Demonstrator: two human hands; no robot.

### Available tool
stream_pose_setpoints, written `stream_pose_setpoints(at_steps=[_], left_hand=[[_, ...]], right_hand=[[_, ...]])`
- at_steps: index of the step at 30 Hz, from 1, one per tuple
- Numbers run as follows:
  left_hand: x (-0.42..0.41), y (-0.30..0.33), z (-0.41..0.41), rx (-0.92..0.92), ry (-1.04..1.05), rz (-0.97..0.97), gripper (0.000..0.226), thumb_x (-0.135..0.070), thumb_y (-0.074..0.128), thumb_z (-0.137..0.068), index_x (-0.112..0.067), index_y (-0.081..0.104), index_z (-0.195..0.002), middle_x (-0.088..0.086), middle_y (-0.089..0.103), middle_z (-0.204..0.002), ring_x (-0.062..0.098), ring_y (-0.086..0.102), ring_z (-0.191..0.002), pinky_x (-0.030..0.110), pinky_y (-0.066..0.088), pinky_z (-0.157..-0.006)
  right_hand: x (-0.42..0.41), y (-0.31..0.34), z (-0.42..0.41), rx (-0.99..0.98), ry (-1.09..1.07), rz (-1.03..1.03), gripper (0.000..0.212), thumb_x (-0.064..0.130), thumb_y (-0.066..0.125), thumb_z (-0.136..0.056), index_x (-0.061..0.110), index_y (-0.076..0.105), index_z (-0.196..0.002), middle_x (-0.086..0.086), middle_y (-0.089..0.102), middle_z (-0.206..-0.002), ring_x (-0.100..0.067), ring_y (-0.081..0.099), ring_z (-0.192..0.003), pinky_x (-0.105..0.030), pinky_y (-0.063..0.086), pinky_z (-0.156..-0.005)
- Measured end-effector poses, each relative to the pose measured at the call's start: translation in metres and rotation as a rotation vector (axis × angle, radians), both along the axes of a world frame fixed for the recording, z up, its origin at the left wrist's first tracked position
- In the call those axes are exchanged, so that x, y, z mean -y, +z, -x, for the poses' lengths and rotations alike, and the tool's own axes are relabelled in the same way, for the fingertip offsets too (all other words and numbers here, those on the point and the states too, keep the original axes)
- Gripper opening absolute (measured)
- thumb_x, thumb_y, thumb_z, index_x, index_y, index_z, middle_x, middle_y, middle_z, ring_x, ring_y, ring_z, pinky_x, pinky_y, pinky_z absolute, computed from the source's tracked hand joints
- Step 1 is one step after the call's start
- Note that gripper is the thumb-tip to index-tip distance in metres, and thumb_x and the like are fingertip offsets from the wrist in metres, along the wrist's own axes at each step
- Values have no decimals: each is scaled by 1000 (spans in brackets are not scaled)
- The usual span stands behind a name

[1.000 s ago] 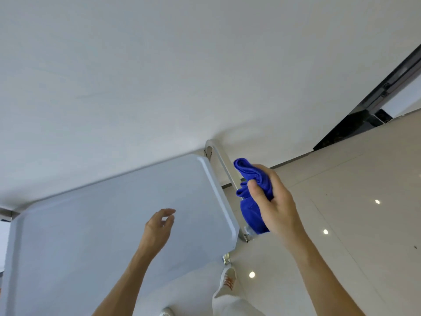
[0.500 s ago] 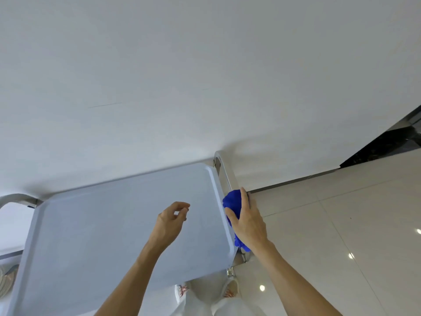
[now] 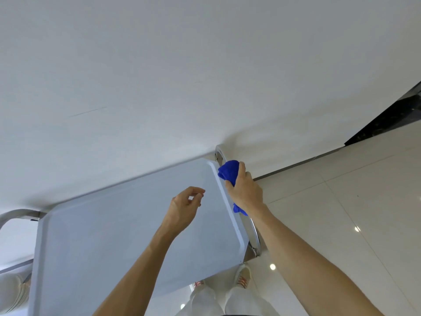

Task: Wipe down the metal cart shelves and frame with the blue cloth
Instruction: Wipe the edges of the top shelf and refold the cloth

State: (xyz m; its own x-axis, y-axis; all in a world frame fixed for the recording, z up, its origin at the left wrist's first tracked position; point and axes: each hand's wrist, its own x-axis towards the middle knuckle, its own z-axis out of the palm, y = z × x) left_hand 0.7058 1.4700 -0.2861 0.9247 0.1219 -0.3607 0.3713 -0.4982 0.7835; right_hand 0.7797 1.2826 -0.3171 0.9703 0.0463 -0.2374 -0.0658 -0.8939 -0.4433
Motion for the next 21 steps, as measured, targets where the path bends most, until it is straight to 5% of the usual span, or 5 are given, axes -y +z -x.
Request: stream_pose_setpoints(at_steps=[5, 10, 13, 17, 21], left_hand=[[22, -3, -26, 24, -103, 3, 22, -27, 45, -104, -31, 61, -119, -8, 63, -122, 3, 65, -94, 8, 44, -67], [54, 5, -45, 135, -322, -55, 41, -12, 39, -104, -25, 50, -141, -6, 46, -147, 14, 51, -125, 18, 38, -96], [62, 8, -52, 132, -510, -209, 55, -5, 33, -103, -27, 33, -154, -9, 26, -162, 17, 35, -142, 30, 34, -111], [64, 9, -61, 15, -654, -491, 72, 0, 31, -95, -35, 19, -157, -22, 10, -163, 20, 45, -134, 31, 48, -80], [62, 7, -65, -12, -709, -623, 83, 2, 30, -90, -42, 9, -157, -28, 2, -162, 19, 54, -122, 24, 35, -55]], right_hand=[[44, -15, 93, 77, -24, -85, 77, 41, 59, -96, 16, 18, -157, -6, 56, -128, -23, 65, -96, -35, 57, -71], [67, -22, 157, 40, -104, -223, 77, 32, 72, -90, 15, 31, -153, -2, 54, -139, -20, 65, -107, -27, 58, -79], [62, -15, 133, -6, -119, -268, 66, 33, 69, -91, 18, 35, -145, 0, 59, -127, -16, 63, -98, -28, 57, -79], [43, -5, 89, -75, -126, -185, 61, 37, 64, -93, 13, 35, -142, -7, 59, -120, -24, 65, -96, -41, 58, -82], [36, -7, 81, -33, -173, -158, 62, 39, 64, -91, 15, 38, -141, -3, 59, -121, -26, 64, -101, -40, 56, -82]])
